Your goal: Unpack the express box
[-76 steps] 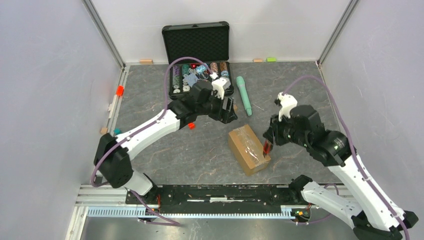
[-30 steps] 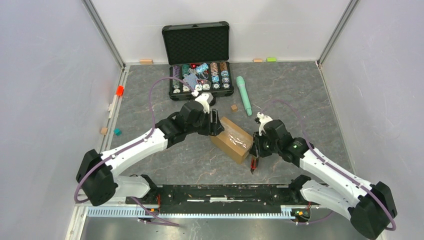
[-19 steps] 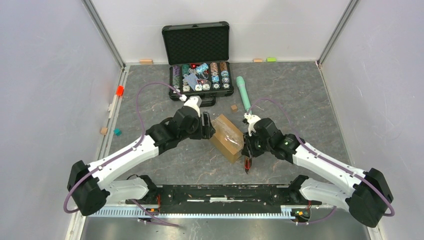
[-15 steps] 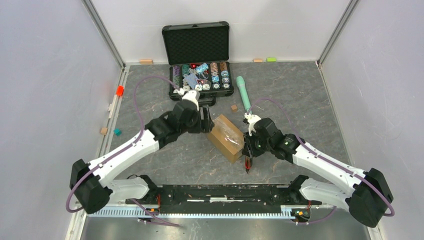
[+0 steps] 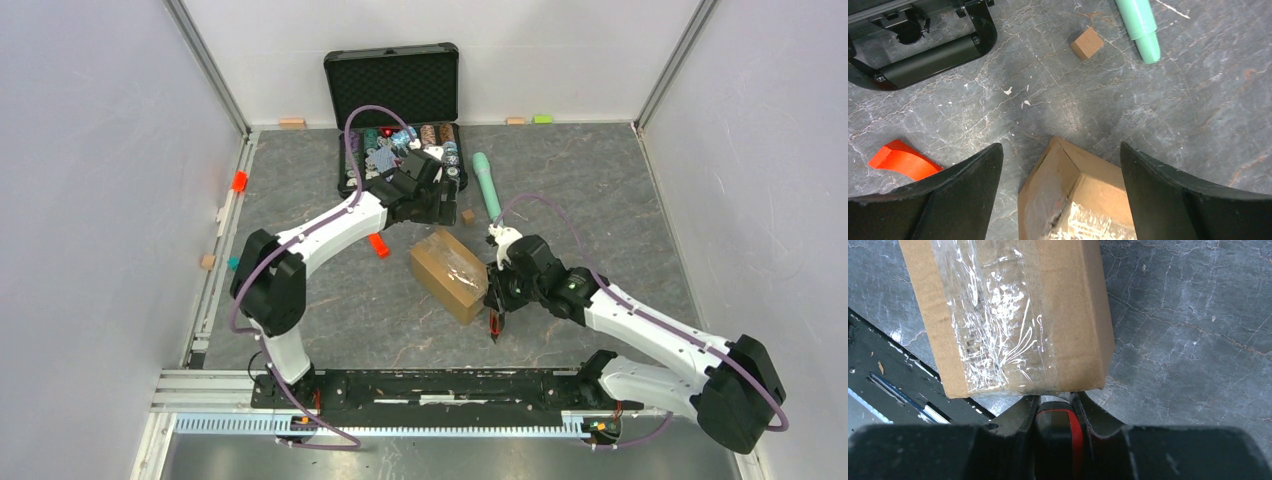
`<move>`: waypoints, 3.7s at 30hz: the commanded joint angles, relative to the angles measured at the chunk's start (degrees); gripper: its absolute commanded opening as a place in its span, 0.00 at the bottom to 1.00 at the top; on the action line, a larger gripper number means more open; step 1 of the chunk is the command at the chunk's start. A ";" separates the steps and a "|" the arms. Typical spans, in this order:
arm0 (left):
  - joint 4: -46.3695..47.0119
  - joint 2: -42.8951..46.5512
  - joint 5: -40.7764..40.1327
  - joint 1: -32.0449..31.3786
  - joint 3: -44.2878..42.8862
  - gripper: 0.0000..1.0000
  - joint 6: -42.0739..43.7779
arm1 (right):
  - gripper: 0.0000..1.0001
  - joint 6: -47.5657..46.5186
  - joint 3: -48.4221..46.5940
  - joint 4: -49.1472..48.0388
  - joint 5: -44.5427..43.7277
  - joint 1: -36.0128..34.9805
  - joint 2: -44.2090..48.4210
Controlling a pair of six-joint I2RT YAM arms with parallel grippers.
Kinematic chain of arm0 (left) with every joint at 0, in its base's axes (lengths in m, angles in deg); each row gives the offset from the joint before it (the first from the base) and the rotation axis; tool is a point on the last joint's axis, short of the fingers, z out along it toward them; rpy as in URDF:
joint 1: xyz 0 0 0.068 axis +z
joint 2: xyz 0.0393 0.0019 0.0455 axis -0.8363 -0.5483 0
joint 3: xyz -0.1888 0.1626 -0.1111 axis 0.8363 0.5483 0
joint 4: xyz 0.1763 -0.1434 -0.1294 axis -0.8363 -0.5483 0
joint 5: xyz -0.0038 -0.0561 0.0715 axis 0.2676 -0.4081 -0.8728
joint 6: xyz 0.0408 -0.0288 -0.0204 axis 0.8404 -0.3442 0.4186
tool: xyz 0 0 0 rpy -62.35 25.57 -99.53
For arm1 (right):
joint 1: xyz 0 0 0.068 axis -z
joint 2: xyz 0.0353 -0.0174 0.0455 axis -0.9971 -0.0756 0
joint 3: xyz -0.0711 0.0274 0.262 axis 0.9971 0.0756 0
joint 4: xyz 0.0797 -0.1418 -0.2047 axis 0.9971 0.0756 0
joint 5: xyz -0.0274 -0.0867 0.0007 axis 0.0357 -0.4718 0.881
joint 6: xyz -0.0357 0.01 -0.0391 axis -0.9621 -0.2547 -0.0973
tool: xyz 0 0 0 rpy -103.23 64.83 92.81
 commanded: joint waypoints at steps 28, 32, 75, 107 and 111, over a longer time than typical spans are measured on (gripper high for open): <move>-12.79 22.94 -4.07 -2.19 11.66 0.93 -2.48 | 0.00 -6.82 -9.92 12.41 -10.65 -6.08 4.95; -16.85 29.64 -6.40 -1.93 15.76 0.89 -4.15 | 0.00 -7.91 -14.70 15.25 -12.80 -6.13 5.37; -5.28 40.00 7.39 -1.23 36.24 0.59 -7.24 | 0.00 -17.46 -12.67 -8.64 -19.60 -15.99 5.01; -4.95 42.71 8.10 1.25 41.67 0.61 -12.84 | 0.00 -16.37 -12.76 -38.72 -7.68 -17.26 -6.13; -5.26 43.37 8.06 1.34 42.15 0.61 -13.13 | 0.00 -16.40 -10.35 -43.18 -7.79 -17.63 -6.28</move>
